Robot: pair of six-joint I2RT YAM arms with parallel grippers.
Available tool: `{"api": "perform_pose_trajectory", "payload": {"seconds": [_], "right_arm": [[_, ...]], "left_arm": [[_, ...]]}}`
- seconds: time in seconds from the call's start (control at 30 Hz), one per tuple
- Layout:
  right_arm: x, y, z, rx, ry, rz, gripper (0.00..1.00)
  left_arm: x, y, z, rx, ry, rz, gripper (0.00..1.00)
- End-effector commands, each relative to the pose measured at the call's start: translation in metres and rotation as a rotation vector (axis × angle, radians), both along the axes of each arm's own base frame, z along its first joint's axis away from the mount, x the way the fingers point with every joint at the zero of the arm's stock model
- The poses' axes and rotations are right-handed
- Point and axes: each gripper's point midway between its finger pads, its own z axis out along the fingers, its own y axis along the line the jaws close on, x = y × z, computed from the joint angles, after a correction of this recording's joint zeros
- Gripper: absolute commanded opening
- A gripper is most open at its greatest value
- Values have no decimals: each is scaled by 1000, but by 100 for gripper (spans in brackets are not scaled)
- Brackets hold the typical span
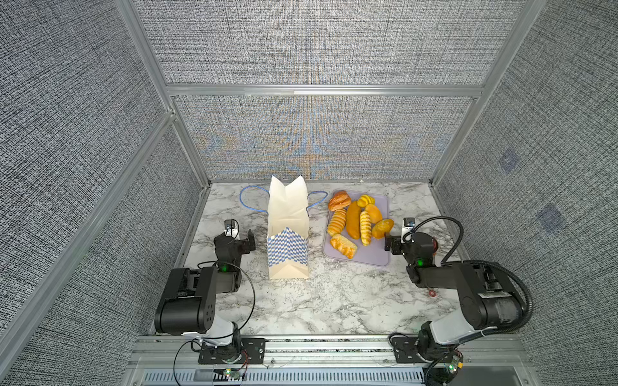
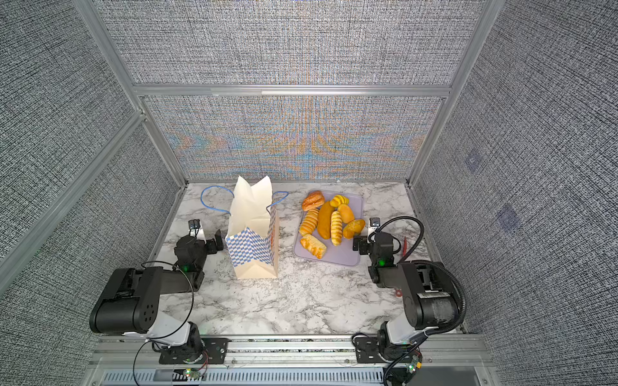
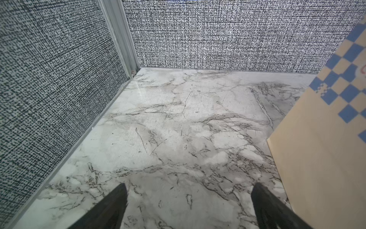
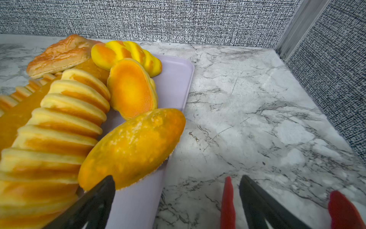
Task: Pack bread into a paper bag
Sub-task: Pick up the paper bag at the center of the table.
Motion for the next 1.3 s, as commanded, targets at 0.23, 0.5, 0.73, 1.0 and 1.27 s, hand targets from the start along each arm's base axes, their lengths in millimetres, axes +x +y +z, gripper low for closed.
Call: {"api": "perform_pose_trajectory", "payload": {"seconds": [0.23, 0.5, 0.73, 1.0, 1.27], "right_arm": [[2, 3, 7, -2, -31, 19, 99], [2, 4, 7, 0, -30, 20, 99], [4, 3, 7, 10, -25, 22, 99], [6, 2, 5, 22, -12, 26, 99], [3, 2, 7, 30, -24, 30, 99]], "left_arm": [[3, 1, 6, 5, -26, 3, 98], [3, 0, 6, 3, -24, 1, 98], [4, 1, 5, 6, -18, 1, 98], [7, 0, 3, 2, -2, -2, 98], [4, 0, 5, 3, -16, -4, 98]]}}
